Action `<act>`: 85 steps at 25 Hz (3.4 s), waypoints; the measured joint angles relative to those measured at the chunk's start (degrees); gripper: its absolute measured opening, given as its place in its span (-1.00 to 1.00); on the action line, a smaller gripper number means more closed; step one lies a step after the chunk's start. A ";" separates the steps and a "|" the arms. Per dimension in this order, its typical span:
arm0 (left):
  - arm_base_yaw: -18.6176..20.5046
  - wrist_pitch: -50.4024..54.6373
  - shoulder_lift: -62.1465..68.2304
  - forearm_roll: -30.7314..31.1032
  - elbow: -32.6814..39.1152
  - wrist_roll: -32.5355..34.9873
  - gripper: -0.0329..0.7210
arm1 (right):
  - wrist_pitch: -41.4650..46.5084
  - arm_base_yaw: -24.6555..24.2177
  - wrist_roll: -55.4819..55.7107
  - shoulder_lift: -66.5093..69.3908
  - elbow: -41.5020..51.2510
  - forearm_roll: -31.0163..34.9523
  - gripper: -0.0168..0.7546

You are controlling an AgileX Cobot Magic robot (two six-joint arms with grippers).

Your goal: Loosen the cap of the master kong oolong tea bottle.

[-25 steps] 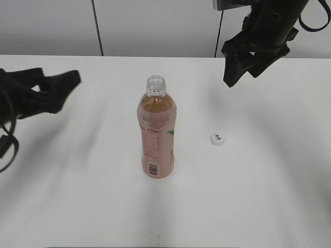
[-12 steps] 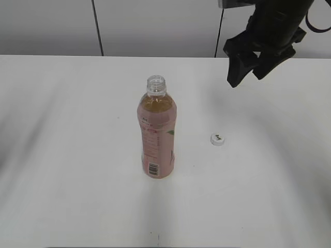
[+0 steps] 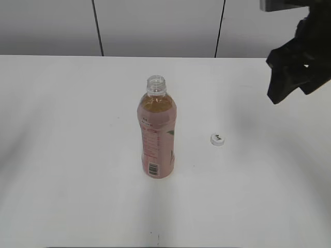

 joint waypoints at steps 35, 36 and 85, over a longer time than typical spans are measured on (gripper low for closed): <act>-6.41 67.90 -52.01 -21.32 -12.10 37.31 0.25 | -5.22 0.00 4.58 -83.86 48.25 -6.22 0.35; -6.45 67.90 -53.28 -21.32 -12.10 37.31 0.24 | -5.34 0.00 4.58 -85.96 48.93 -6.22 0.35; -5.75 67.68 -53.98 -21.97 -11.96 37.45 0.24 | -7.05 -20.29 4.58 -92.99 49.31 -5.89 0.23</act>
